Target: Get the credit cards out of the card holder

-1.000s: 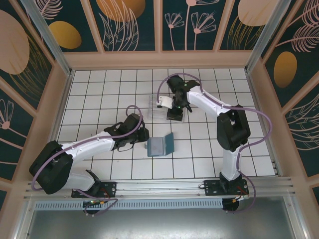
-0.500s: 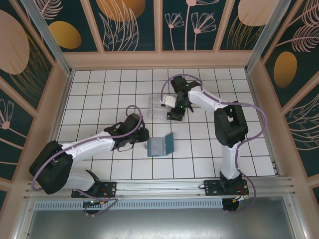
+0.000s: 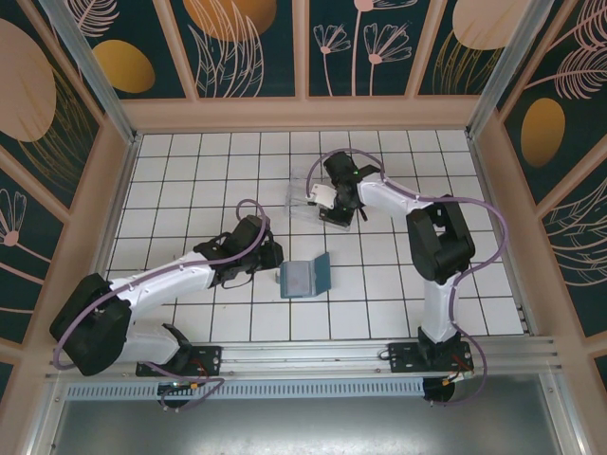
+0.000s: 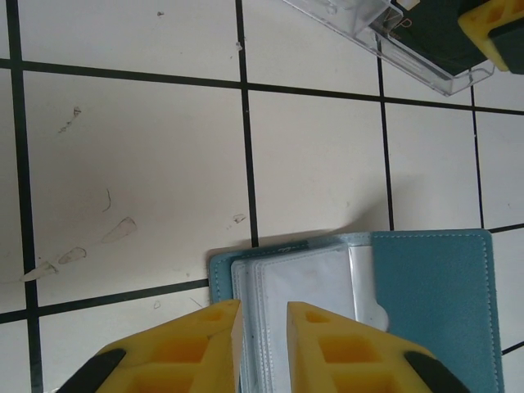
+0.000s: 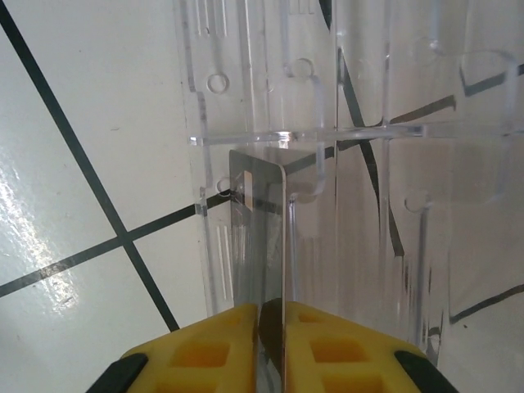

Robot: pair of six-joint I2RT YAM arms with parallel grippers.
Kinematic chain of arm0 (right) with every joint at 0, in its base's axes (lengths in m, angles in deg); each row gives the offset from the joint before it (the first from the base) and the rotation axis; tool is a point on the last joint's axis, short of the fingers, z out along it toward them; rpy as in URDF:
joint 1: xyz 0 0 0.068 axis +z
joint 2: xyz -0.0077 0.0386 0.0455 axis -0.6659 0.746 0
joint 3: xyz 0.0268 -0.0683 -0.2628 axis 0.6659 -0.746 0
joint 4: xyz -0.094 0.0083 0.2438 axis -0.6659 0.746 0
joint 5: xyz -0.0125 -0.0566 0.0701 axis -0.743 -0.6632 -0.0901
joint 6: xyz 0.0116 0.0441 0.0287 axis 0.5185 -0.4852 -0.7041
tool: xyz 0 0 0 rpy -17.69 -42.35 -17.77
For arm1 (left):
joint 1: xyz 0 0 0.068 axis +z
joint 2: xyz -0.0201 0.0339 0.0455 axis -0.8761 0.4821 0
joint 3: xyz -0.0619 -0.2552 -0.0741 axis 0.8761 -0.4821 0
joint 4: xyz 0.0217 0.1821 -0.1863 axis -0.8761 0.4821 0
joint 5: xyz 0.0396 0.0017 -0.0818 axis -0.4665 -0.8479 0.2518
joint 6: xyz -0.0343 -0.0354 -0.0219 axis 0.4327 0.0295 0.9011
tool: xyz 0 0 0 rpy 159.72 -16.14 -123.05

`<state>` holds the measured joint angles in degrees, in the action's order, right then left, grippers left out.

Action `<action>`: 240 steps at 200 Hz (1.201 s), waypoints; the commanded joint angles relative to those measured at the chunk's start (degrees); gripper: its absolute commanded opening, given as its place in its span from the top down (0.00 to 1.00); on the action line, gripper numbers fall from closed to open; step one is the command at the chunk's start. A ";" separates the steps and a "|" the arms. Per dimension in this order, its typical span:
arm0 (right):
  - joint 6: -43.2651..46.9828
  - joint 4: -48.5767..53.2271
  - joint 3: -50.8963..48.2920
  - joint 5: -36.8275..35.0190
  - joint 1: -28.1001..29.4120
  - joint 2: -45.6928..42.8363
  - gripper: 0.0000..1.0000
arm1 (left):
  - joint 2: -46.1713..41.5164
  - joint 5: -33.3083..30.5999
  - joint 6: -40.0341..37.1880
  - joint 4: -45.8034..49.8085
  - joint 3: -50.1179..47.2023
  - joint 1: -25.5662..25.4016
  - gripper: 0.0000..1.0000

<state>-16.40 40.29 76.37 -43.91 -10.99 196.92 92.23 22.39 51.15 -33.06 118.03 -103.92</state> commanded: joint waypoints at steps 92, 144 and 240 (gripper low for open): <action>-3.40 -6.06 -5.65 -13.43 1.76 -8.28 0.67 | -2.47 0.49 1.21 1.01 -1.03 0.34 0.78; -6.16 -10.24 -10.72 -14.63 0.88 -10.19 0.67 | -3.17 0.06 1.38 1.36 -1.20 0.29 0.78; -6.27 -17.00 -14.43 -18.81 -2.16 -11.79 0.66 | -2.91 0.38 1.91 1.19 -0.98 0.38 0.77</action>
<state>-21.80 25.97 62.31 -61.00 -13.07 187.78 90.14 22.39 52.33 -32.51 117.39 -103.92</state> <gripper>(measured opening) 0.339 0.226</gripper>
